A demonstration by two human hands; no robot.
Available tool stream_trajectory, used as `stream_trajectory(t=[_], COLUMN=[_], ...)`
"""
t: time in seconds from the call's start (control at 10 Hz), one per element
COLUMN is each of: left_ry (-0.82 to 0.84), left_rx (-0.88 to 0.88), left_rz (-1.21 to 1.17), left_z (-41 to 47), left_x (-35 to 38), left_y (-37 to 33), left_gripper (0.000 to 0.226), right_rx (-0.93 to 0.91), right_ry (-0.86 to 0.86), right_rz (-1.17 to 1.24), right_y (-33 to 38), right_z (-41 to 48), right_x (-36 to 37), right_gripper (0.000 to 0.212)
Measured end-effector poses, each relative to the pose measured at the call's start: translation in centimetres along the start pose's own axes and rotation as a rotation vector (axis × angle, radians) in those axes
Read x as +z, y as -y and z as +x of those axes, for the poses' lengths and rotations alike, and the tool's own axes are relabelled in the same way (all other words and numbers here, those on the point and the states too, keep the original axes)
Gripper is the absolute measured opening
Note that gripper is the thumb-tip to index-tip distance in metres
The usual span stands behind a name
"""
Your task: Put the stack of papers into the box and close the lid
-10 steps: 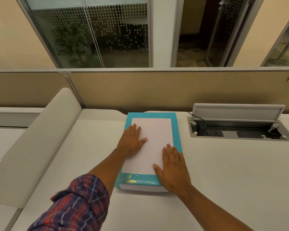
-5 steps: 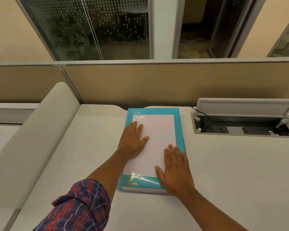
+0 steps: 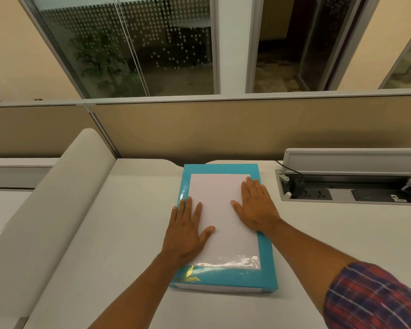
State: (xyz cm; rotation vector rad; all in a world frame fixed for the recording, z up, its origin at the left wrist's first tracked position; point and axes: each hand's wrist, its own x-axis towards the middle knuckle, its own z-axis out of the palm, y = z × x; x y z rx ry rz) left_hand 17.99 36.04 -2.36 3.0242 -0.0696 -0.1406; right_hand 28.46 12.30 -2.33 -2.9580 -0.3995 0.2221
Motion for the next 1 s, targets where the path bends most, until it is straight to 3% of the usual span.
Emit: stream_trajectory(t=[0.5,0.7,1.0], left_ry=[-0.003,0.015,0.083], left_rx=[-0.005,-0.016,-0.035], left_rz=[0.036,0.063,0.06], left_z=[-0.3,-0.5,-0.6], left_x=[-0.4,-0.7,-1.9], left_y=[-0.8,-1.0,-2.1], left_gripper=[0.101,0.1,0.09], right_rx=[0.016,-0.013,0.049], right_ry=[-0.034,-0.087,-0.118], right_rz=[-0.024,0.023,0.052], right_y=[-0.1,0.5,-0.5], right_z=[-0.2,-2.5,-7.0], right_x=[0.8,0.9,-0.3], right_gripper=[0.084,0.076,0.082])
